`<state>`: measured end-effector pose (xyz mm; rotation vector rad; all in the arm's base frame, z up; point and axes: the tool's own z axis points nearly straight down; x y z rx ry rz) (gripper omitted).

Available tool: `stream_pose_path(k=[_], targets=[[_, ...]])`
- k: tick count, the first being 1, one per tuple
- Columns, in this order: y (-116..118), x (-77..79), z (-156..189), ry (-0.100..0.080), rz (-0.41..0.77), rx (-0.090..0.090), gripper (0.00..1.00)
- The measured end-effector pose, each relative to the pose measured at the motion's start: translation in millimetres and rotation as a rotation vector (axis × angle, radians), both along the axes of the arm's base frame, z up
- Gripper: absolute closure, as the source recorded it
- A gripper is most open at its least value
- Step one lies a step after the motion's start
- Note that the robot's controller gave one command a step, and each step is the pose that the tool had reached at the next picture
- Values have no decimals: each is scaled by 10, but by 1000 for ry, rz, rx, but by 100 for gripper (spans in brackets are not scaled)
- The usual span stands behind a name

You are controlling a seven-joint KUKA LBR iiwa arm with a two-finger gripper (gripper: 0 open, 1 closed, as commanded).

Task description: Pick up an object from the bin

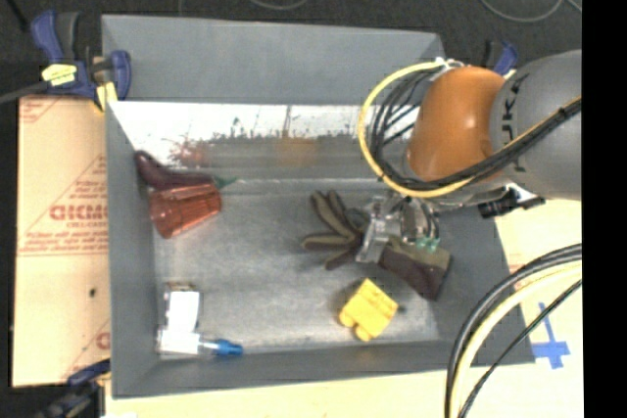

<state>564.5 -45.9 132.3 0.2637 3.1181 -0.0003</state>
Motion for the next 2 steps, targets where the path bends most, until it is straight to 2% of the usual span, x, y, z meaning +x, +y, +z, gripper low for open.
stream_pose_path(k=[2], targets=[[-2,7,262,-3,0,0,100]])
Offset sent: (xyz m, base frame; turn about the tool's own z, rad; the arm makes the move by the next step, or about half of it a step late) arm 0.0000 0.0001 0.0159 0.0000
